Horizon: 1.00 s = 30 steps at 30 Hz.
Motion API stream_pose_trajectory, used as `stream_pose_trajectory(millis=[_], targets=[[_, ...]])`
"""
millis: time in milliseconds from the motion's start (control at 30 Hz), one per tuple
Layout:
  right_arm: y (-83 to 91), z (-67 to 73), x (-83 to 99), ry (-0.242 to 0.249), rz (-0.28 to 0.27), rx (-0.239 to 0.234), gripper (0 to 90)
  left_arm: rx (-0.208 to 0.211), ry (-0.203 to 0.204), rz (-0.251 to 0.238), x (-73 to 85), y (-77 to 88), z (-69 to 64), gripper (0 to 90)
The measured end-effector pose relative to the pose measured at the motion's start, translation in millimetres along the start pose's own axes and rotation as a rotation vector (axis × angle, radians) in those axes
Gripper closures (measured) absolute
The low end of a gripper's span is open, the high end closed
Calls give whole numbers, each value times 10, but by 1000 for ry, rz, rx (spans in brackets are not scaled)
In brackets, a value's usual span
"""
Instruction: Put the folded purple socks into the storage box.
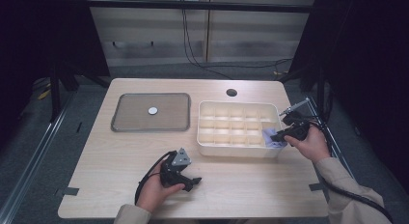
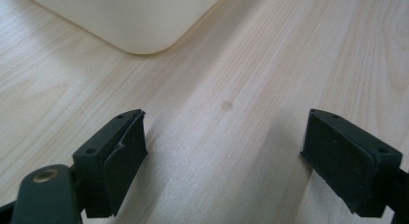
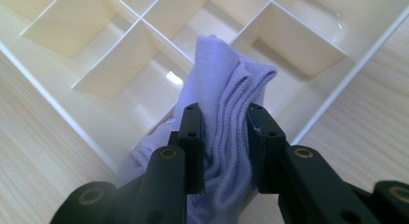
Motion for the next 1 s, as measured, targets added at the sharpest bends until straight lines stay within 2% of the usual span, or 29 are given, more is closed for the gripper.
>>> stream_pose_trajectory(millis=[400, 767, 1000], targets=[[-75, 19, 27, 23, 46, 5, 713, -2, 0, 1, 0, 1, 0, 145], [-103, 32, 62, 19, 55, -9, 715, -1, 0, 1, 0, 1, 0, 145], [-123, 42, 66, 15, 82, -8, 716, -1, 0, 1, 0, 1, 0, 145]])
Point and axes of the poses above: each handheld gripper's, and its own axes: y roughly backward along the jaws, x roughly out of its underside, z roughly to its left, the point moved 5 cm from there along -y, roughly forward along the jaws, and after that the axes turned 15 degrees about -x, right-handed, at the moved point
